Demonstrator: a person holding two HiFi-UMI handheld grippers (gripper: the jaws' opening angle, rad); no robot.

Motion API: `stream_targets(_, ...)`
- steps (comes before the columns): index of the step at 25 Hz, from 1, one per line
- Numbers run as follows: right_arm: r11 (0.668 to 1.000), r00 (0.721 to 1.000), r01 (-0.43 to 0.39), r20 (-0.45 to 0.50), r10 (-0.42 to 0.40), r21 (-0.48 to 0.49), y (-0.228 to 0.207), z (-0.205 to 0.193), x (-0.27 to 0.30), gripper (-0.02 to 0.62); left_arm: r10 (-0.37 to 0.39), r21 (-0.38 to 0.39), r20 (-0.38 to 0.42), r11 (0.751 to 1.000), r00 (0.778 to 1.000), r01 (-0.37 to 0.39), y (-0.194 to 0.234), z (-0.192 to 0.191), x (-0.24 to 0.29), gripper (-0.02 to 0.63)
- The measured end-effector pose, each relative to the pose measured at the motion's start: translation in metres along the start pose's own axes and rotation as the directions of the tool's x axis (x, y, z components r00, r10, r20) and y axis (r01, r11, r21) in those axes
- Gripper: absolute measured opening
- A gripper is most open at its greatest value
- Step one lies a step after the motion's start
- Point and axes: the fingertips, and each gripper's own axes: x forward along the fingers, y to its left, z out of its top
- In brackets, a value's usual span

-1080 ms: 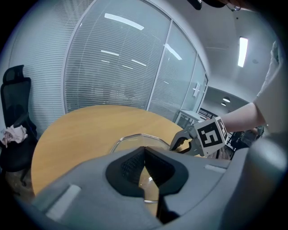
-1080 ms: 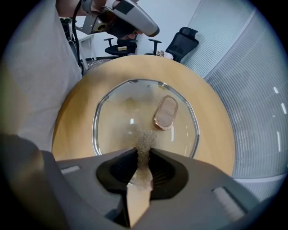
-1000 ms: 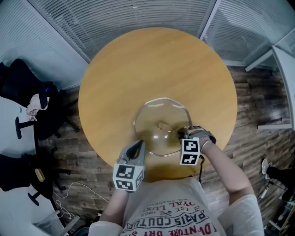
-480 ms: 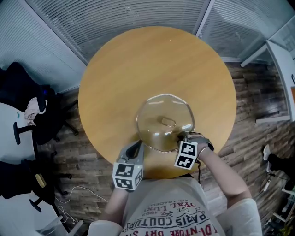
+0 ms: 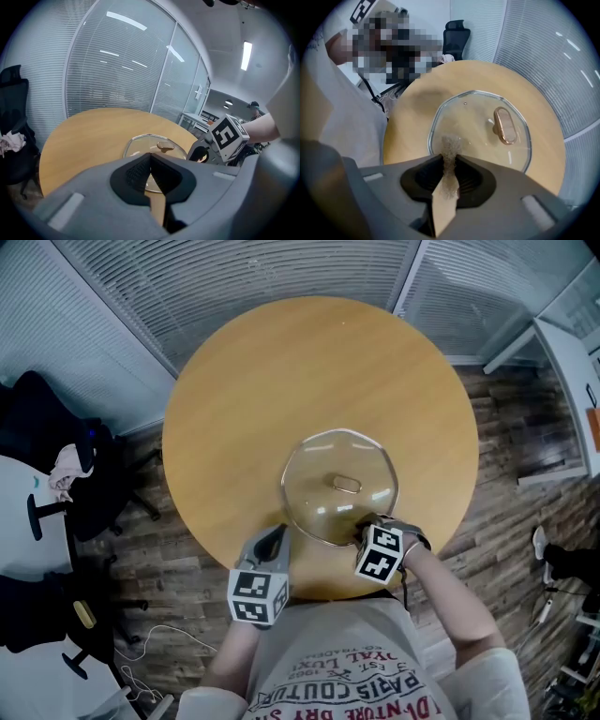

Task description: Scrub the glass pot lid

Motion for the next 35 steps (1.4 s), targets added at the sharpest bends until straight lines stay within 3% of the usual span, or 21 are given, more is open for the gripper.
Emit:
stream_targets(9,0.999,0.996,0.024,0.082,-0.021,-0.038,-0.014,0.02,-0.028,0.075,0.076,-0.033,0.021,0.997,0.997,-0.075,0.001,0.001,-0.018,0.008)
stream_targets(16,1.0,0.984,0.006,0.178,-0.007,0.008,-0.035,0.028,-0.054,0.075,0.147,-0.058,0.032,0.988,0.989,-0.145,-0.01,0.002,-0.029,0.008)
stream_targets(25,0.995,0.965,0.087,0.242,-0.098,0.054,-0.089,0.051,-0.073,0.075,0.2,-0.059,0.039,0.979,0.979,-0.197,-0.001,-0.002,-0.04,0.008)
stream_targets(28,0.987,0.961,0.128,0.234,-0.147,0.093,-0.106,0.063,-0.078,0.075,0.189,-0.047,0.028,0.981,0.982,-0.187,0.012,-0.002,-0.041,0.006)
stream_targets(35,0.96,0.978,0.162,0.092,-0.187,0.226,-0.152,0.07,-0.046,0.075,0.123,-0.014,0.019,0.992,0.992,-0.123,0.041,0.013,-0.037,0.006)
